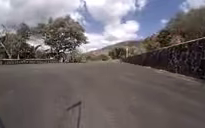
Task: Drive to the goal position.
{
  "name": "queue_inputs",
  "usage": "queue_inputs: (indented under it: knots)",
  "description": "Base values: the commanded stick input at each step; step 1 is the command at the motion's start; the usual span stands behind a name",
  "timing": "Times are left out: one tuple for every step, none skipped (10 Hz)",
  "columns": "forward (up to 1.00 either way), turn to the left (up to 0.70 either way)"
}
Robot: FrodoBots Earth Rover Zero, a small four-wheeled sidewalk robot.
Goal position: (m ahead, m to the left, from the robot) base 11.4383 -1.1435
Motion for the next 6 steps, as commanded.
queue_inputs:
  knots:
    - [0.7,-0.04]
    - [0.7,0.0]
    - [0.7,0.0]
    - [0.7,0.0]
    - [0.7,0.0]
    - [0.7,0.0]
